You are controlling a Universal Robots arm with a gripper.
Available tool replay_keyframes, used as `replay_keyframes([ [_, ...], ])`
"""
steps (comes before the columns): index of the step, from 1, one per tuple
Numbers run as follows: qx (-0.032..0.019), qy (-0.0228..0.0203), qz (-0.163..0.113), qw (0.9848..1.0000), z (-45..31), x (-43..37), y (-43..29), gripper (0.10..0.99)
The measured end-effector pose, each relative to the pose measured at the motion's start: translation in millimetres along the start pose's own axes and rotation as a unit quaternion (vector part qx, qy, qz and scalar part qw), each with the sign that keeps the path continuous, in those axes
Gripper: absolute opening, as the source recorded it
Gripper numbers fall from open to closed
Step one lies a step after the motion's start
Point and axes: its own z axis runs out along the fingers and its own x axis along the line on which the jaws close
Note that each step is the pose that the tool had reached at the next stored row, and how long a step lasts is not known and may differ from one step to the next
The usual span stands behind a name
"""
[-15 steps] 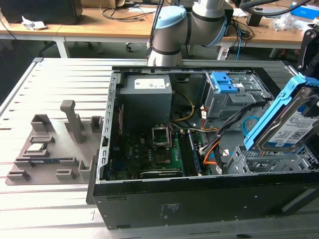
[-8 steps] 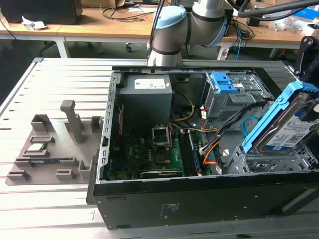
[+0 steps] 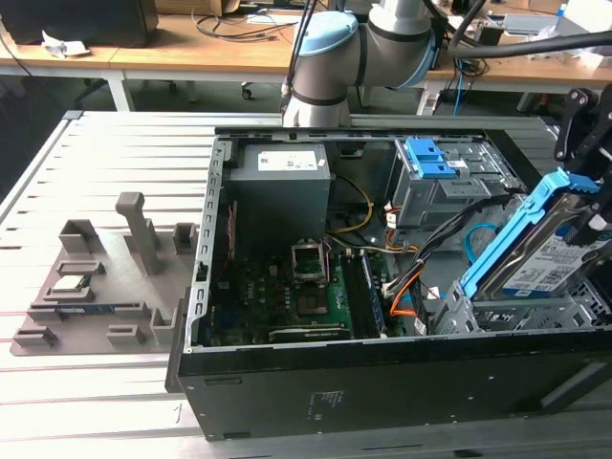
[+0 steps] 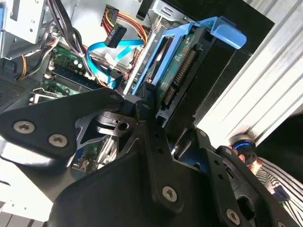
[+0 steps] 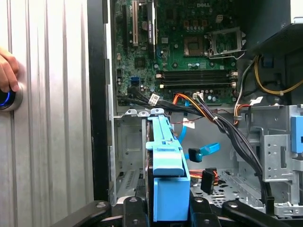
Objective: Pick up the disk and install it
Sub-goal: 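Insert the disk into the insertion slot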
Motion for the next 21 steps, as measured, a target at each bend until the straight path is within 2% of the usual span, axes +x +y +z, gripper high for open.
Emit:
replay_keyframes([
  [4, 0.0000, 0.0000, 0.000, 1.0000, 4.1, 0.0, 2.4, 0.365],
  [12, 0.0000, -0.0001, 0.000, 1.0000, 8.5, 0.3, 20.2, 0.365],
  [14, 0.0000, 0.0001, 0.000, 1.0000, 10.8, 0.1, 20.8, 0.365],
  [21, 0.0000, 0.0001, 0.000, 1.0000, 27.0, -0.3, 20.8, 0.365],
])
